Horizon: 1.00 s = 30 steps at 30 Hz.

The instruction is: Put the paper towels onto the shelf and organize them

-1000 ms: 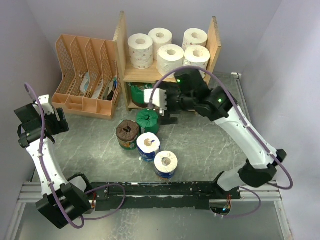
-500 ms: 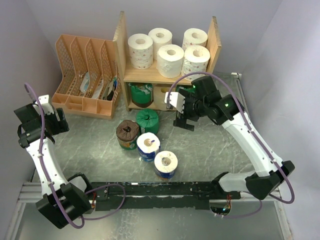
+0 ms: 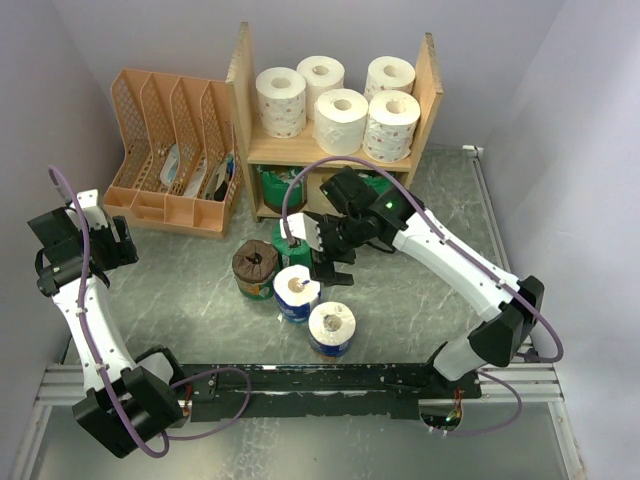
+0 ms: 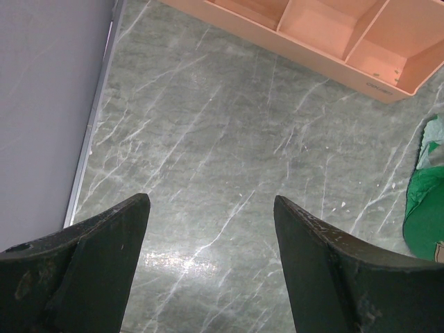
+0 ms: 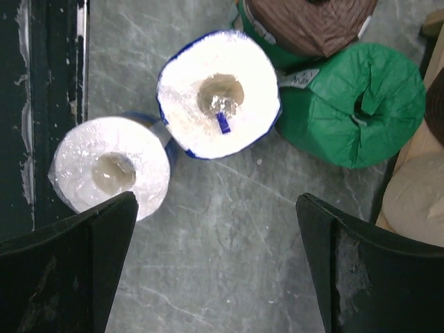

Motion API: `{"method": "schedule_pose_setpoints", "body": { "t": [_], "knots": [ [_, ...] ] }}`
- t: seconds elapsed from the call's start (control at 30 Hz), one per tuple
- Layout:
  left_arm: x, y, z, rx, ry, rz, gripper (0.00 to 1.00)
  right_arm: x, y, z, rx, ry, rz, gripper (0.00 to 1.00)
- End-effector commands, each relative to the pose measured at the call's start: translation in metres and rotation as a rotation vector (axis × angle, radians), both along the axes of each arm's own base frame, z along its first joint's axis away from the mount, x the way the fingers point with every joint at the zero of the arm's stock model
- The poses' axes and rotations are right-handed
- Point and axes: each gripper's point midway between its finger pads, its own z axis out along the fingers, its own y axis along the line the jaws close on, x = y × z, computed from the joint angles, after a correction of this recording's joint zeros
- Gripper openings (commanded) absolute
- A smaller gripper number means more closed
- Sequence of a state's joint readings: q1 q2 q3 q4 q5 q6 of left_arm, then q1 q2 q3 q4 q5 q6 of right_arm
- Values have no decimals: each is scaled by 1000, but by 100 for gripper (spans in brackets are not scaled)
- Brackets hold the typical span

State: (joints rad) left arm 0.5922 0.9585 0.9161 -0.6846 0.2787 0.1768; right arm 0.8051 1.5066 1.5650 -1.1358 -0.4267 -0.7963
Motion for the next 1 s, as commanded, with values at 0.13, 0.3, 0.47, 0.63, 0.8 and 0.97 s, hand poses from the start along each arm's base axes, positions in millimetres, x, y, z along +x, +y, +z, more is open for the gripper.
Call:
{"method": "schedule_pose_setpoints", "body": {
  "t": [0.13,0.3,0.47,0.63,0.8,0.97],
  "knots": [
    [0,1,6,13,-20,-4,84,-33,24,-5,15,94,93,97],
    [-1,2,5,13,-20,-1,84,-71,3,-20,-112,166,175,98],
    [0,2,3,8,-11,-1,84,-92,-18,-41,-177,210,177,98],
    [0,3,0,5,-3,4,84,-114,-34,-50,-207,249,191,96],
    [0,6,-1,7,6,22,84,-111,-39,-53,-162,188,162,93],
    [0,8,-2,9,9,34,84,-111,-35,-52,-122,167,152,90]
  ]
}}
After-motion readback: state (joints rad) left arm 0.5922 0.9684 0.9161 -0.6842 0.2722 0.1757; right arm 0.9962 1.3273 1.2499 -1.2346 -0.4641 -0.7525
